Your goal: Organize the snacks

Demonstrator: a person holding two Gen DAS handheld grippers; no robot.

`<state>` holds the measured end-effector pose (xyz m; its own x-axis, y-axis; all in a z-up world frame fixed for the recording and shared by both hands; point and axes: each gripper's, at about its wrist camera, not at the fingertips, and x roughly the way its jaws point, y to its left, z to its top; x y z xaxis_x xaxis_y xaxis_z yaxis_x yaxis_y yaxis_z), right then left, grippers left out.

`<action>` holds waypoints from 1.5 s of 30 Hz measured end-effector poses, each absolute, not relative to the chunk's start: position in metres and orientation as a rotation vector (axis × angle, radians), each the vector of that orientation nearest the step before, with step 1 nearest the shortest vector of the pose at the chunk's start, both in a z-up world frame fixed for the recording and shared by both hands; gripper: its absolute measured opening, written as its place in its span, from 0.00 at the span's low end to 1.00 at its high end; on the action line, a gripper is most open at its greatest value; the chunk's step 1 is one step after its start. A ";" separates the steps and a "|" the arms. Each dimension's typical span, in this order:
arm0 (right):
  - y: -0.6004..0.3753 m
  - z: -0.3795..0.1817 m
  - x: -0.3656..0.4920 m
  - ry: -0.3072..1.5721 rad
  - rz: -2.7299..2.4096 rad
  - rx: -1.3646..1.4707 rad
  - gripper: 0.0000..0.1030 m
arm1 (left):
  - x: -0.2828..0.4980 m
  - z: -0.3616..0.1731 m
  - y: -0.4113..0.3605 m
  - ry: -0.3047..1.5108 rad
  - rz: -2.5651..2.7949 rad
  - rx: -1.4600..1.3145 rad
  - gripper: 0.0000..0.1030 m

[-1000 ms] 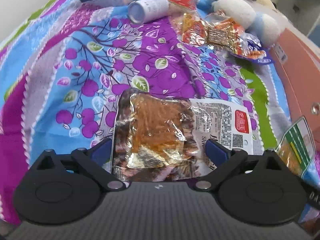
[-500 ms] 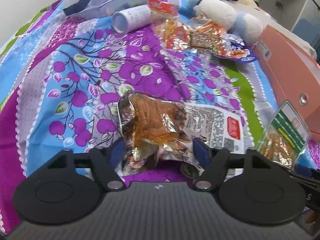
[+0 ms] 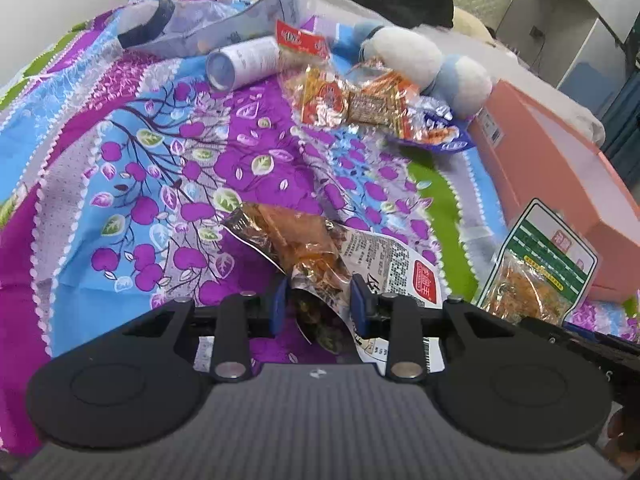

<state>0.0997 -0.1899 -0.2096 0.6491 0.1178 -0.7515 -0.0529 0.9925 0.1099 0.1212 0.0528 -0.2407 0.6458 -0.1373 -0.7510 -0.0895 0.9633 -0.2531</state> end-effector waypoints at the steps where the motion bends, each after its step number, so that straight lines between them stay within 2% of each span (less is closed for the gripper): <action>1: -0.192 -0.206 0.098 0.856 0.098 0.088 0.32 | 0.119 -0.237 0.053 0.864 -0.029 -0.284 0.36; 20: -0.217 -0.146 0.082 0.771 0.122 0.150 0.30 | 0.113 -0.171 0.045 0.773 -0.117 -0.291 0.37; 24: -0.231 -0.135 0.079 0.761 0.116 0.182 0.27 | 0.116 -0.158 0.036 0.753 -0.149 -0.283 0.37; 28: -0.239 -0.127 0.074 0.739 0.103 0.169 0.15 | 0.122 -0.154 0.026 0.751 -0.181 -0.279 0.37; 38: -0.259 -0.140 0.069 0.781 0.086 0.209 0.13 | 0.126 -0.153 -0.003 0.776 -0.251 -0.266 0.36; 45: -0.278 -0.107 0.067 0.700 0.078 0.234 0.13 | 0.143 -0.122 -0.028 0.729 -0.322 -0.238 0.36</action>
